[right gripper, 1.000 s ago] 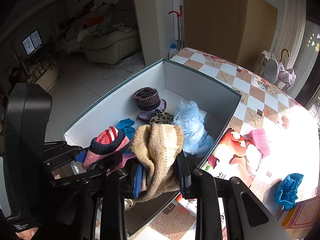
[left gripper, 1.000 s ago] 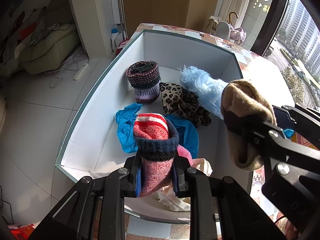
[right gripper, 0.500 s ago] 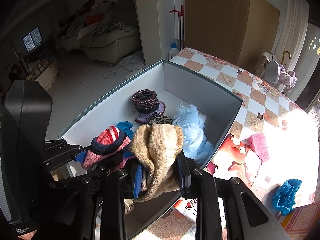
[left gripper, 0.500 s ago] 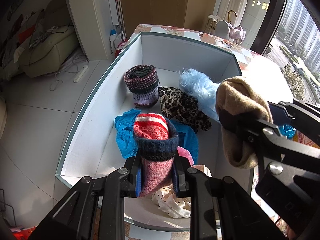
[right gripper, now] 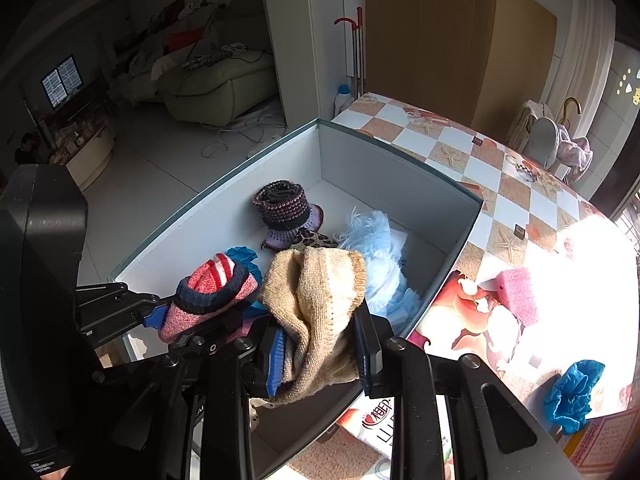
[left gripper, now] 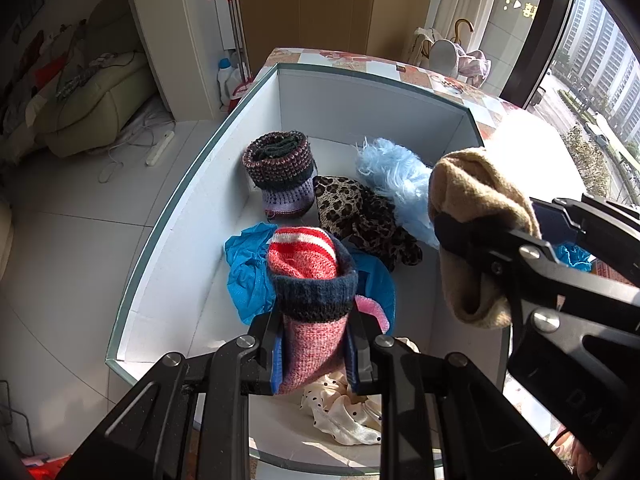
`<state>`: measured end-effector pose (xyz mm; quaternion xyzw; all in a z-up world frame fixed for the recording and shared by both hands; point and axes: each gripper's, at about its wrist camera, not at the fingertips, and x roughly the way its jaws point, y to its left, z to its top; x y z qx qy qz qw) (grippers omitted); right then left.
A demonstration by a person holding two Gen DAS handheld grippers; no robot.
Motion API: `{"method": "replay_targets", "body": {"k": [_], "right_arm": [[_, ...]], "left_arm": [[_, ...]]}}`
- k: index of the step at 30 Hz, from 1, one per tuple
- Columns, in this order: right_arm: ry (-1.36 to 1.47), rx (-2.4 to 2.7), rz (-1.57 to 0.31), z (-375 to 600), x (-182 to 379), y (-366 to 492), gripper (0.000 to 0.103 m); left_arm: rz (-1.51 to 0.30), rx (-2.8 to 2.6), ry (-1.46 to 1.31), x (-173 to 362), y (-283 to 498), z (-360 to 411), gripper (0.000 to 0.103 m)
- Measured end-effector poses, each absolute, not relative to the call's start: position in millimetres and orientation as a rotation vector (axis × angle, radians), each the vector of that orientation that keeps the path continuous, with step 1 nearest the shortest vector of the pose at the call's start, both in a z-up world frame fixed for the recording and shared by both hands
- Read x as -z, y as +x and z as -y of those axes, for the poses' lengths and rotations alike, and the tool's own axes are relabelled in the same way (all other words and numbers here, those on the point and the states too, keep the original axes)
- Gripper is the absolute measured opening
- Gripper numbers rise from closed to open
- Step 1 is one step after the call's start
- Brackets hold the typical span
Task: Organize soft objects
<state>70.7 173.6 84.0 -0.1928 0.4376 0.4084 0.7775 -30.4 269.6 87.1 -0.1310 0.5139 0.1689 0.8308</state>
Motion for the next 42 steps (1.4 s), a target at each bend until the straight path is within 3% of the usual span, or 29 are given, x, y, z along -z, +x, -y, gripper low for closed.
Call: {"method": "replay_targets", "body": {"k": [13, 14, 16, 17, 18, 31, 35, 42], "right_arm": [[-0.425, -0.855, -0.918, -190, -97, 91, 0.029], [-0.413, -0.860, -0.923, -191, -98, 94, 0.029], [-0.386, -0.866, -0.938, -192, -101, 100, 0.034], [-0.378, -0.867, -0.950, -192, -102, 102, 0.053], [-0.374, -0.863, -0.946, -191, -104, 103, 0.072], [-0.355, -0.841, -0.892, -169, -119, 91, 0.072], [-0.342, -0.831, -0.862, -153, -128, 84, 0.072], [-0.310, -0.827, -0.861, -130, -134, 76, 0.072]], "left_arm": [[-1.084, -0.352, -0.256, -92, -18, -274, 0.030], [-1.083, -0.350, -0.253, -93, -17, -274, 0.035], [-1.075, -0.350, -0.259, -94, -18, -274, 0.056], [-1.062, -0.355, -0.265, -95, -19, -274, 0.075], [-1.048, -0.362, -0.263, -97, -21, -274, 0.082], [-1.016, -0.343, -0.225, -107, -30, -264, 0.083], [-1.000, -0.310, -0.256, -109, -35, -261, 0.090], [-0.990, -0.274, -0.333, -110, -41, -260, 0.092]]}}
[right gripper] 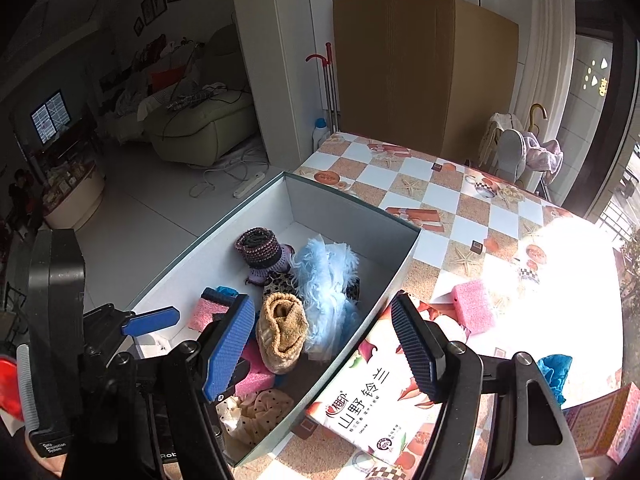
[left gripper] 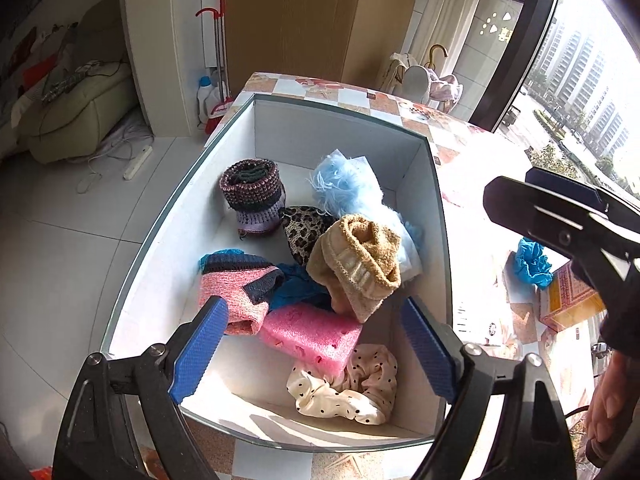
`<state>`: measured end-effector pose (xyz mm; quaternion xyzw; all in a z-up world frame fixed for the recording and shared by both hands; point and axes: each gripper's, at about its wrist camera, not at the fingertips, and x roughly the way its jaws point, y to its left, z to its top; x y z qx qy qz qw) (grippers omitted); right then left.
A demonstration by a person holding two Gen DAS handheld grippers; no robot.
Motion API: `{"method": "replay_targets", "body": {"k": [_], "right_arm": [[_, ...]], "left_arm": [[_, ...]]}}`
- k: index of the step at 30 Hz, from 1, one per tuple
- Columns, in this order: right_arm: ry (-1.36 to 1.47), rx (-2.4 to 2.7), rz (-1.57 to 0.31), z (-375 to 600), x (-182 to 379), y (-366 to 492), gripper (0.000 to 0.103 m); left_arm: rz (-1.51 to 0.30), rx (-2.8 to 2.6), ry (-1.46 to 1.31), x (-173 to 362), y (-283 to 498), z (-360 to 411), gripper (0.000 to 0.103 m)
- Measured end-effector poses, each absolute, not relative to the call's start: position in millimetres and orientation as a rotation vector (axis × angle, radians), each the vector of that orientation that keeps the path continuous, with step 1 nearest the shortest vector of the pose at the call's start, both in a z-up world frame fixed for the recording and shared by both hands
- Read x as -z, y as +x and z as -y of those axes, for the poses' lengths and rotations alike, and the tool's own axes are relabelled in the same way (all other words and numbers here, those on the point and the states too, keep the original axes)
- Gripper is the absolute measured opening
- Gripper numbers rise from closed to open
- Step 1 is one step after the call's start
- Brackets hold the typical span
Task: Organize soft objects
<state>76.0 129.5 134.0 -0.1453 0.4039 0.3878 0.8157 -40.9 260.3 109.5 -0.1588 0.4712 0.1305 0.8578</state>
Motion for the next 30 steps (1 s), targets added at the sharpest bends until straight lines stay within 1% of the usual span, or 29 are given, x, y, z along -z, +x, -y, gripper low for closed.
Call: {"method": "replay_targets", "body": {"k": [12, 16, 21, 25, 30], "right_arm": [[-0.313, -0.846, -0.867, -130, -132, 72, 0.072], [-0.307, -0.843, -0.870, -128, -132, 72, 0.072], [-0.308, -0.844, -0.870, -125, -132, 72, 0.072], [-0.296, -0.841, -0.866, -119, -133, 72, 0.072], [-0.277, -0.832, -0.860, -106, -137, 72, 0.072]], "left_arm": [[-1.013, -0.366, -0.412, -107, -52, -276, 0.102], [-1.041, -0.408, -0.359, -105, -53, -280, 0.102], [-0.998, -0.445, -0.349, -112, -55, -278, 0.102], [-1.056, -0.350, -0.393, -102, -47, -277, 0.102], [-1.009, -0.391, -0.393, -108, -55, -270, 0.102]]}}
